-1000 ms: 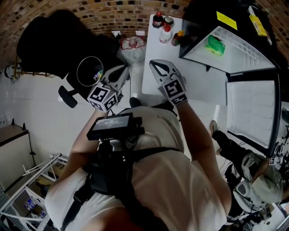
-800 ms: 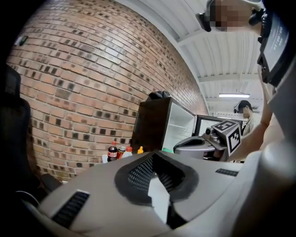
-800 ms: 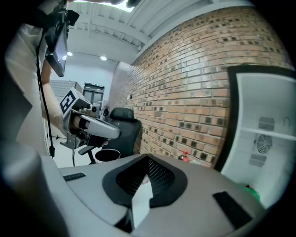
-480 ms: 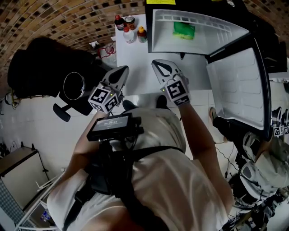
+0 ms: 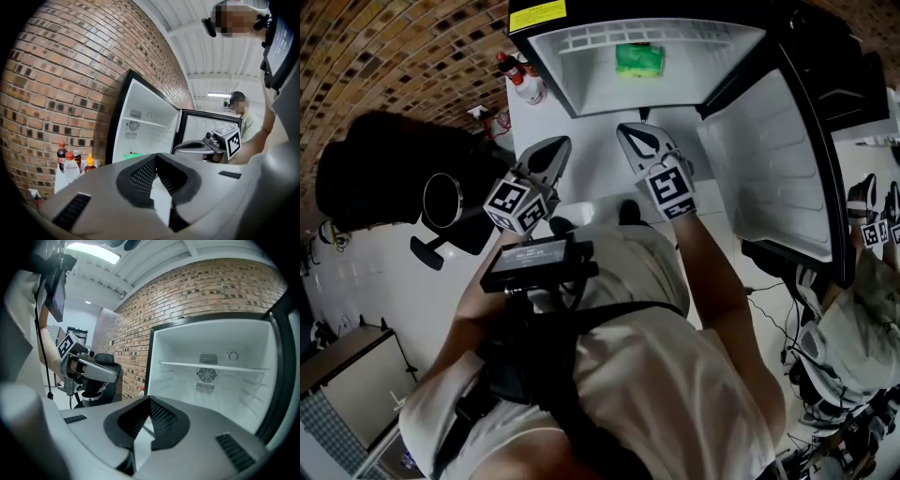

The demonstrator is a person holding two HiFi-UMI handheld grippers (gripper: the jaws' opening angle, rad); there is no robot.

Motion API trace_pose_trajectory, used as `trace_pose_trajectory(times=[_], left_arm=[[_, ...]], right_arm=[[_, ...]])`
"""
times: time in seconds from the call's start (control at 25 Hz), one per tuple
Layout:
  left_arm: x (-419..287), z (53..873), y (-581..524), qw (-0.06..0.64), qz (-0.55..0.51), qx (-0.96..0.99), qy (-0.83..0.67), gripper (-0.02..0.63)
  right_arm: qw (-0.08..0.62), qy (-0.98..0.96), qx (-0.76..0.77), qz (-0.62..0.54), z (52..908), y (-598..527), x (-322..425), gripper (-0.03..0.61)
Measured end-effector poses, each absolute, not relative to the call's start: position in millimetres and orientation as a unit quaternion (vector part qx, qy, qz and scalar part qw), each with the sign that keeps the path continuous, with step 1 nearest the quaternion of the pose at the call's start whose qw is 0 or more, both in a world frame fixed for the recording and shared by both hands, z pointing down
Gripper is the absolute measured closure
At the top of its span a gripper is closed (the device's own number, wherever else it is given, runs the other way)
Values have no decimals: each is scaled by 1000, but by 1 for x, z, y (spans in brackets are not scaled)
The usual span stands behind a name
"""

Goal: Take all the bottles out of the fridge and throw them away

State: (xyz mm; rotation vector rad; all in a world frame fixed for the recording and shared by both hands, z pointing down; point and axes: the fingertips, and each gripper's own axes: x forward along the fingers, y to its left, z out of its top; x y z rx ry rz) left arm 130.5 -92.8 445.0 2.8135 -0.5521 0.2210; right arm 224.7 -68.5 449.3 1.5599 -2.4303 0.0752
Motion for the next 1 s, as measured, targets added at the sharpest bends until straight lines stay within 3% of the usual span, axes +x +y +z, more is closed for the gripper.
trace_pose_trajectory(times=[0.4, 1.0], left_arm=[[198, 441, -89, 110, 76, 978, -161, 614], [211, 439, -90, 100, 67, 981, -151, 611]], right_arm=[[114, -826, 551, 21, 445, -60, 279, 578], [113, -823, 556, 28, 452, -61, 286, 578]])
